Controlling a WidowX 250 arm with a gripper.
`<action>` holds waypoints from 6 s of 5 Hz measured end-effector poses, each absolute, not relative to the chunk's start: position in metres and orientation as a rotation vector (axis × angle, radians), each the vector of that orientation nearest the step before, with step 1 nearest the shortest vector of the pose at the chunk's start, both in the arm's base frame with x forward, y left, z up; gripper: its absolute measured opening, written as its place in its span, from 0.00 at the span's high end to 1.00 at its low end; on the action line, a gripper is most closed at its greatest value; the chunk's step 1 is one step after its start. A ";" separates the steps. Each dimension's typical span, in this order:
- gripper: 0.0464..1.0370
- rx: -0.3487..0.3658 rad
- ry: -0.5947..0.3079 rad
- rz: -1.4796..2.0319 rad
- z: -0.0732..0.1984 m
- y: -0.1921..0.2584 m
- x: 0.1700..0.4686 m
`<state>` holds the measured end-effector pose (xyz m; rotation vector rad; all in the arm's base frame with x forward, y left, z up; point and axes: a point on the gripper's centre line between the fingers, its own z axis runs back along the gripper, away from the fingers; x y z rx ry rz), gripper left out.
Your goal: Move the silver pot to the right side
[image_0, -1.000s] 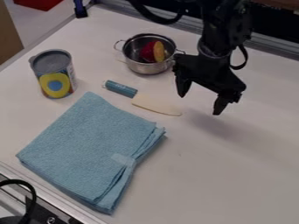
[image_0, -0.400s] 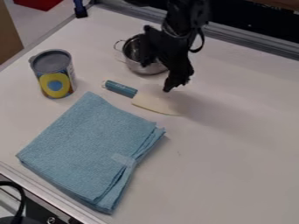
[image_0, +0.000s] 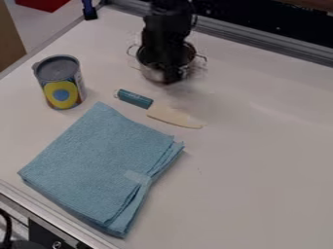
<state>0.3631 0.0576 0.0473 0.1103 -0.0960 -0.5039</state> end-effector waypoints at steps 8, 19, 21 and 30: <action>0.09 0.070 -0.090 -0.538 0.011 0.054 0.383; 0.99 0.128 -0.208 -0.261 0.072 -0.055 0.296; 0.99 0.146 -0.277 -0.157 0.071 -0.095 0.287; 0.05 -0.114 -0.162 -0.153 0.053 -0.121 0.276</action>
